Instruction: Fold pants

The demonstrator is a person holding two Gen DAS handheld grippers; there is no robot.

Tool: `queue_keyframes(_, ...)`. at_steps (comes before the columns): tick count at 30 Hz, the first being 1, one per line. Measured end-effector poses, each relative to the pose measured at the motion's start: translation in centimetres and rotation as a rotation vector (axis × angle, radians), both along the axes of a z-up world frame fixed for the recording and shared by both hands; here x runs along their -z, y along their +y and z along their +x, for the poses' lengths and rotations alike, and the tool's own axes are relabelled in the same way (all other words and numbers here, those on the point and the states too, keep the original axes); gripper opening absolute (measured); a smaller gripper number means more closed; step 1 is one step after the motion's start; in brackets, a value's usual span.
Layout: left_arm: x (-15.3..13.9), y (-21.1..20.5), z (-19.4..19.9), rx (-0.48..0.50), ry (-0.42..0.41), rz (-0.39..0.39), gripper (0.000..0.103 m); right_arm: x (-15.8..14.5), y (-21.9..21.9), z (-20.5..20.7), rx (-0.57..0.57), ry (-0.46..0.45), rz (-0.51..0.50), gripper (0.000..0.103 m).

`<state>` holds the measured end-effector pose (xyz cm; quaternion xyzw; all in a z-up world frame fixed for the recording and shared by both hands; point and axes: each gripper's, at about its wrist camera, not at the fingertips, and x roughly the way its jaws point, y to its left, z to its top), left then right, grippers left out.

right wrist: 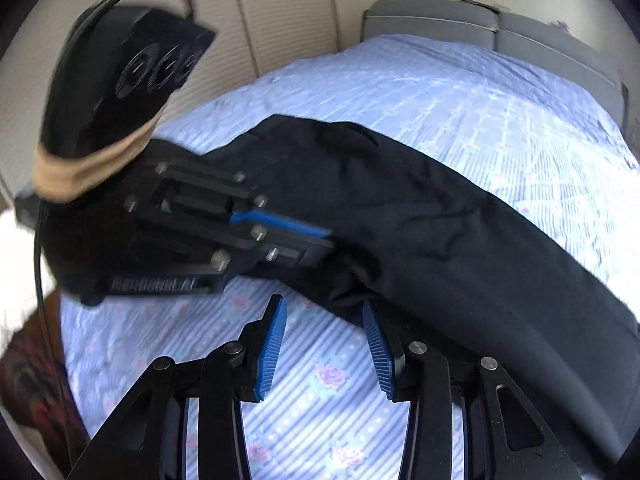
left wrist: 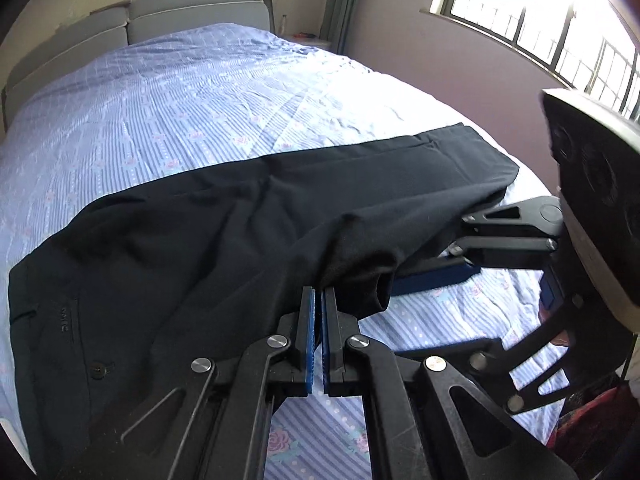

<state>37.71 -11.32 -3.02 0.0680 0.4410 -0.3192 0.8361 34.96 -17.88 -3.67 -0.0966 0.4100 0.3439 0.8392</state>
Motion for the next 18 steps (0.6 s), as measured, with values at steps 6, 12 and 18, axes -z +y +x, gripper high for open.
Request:
queue_keyframes(6, -0.1, -0.1, -0.6, 0.016, -0.012, -0.001, 0.004, -2.0, -0.8, -2.6, -0.019, -0.069, 0.0, 0.042)
queue_keyframes(12, -0.2, 0.1, -1.5, 0.018, -0.012, -0.006, 0.004, -1.0, 0.5, -0.8, -0.003, -0.031, -0.009, 0.042)
queue_keyframes(18, -0.5, 0.5, -2.1, 0.02, -0.019, -0.029, 0.004, -1.3, 0.5, -0.7, 0.016, -0.046, 0.038, 0.042)
